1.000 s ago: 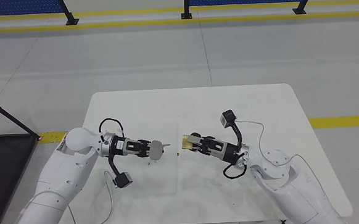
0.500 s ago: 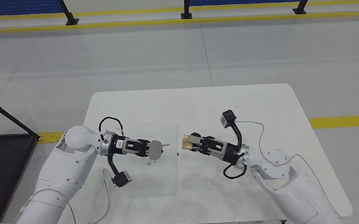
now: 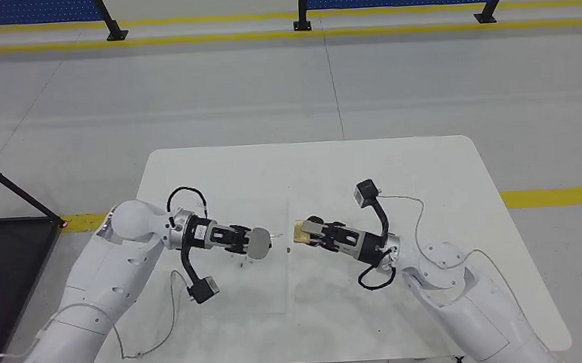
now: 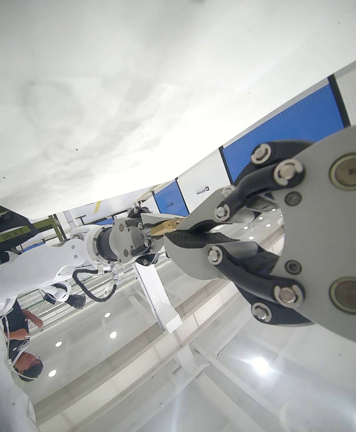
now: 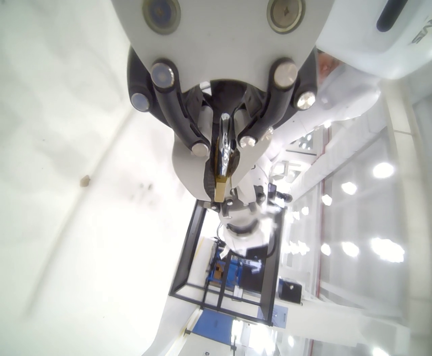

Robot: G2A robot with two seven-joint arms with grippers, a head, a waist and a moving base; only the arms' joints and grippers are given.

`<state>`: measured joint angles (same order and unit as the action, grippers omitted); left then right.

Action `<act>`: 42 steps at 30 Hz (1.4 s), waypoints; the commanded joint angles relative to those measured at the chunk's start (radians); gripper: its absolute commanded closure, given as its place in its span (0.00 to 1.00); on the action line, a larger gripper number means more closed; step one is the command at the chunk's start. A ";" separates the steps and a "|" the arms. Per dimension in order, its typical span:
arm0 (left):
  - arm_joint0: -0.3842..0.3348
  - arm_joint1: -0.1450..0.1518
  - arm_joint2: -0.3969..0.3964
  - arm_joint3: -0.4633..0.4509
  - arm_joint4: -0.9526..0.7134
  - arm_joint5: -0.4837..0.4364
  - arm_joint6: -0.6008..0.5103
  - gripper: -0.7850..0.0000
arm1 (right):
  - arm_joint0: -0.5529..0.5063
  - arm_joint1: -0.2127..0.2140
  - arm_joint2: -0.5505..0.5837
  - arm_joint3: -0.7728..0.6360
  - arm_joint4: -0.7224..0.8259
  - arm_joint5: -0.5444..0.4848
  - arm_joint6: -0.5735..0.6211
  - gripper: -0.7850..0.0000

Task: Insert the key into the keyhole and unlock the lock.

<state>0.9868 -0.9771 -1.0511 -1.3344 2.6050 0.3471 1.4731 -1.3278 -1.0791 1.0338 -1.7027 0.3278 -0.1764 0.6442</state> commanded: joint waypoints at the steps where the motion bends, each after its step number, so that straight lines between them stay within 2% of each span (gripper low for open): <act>1: -0.003 -0.001 0.007 -0.001 -0.013 0.001 -0.002 1.00 | 0.008 -0.004 -0.010 0.020 0.018 -0.025 0.012 1.00; 8: -0.011 0.001 0.031 -0.009 -0.031 -0.003 0.002 1.00 | 0.033 -0.021 -0.042 0.081 0.077 -0.089 0.039 1.00; 17: -0.015 0.004 0.054 -0.004 -0.051 0.010 -0.011 1.00 | 0.037 -0.030 -0.046 0.114 0.077 -0.144 0.034 1.00; 42: -0.024 0.017 0.083 0.007 -0.066 0.039 -0.039 1.00 | 0.016 -0.034 -0.019 0.102 0.053 -0.179 0.037 1.00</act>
<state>0.9635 -0.9606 -0.9697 -1.3275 2.5392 0.3850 1.4349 -1.3115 -1.1134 1.0148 -1.6008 0.3811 -0.3552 0.6815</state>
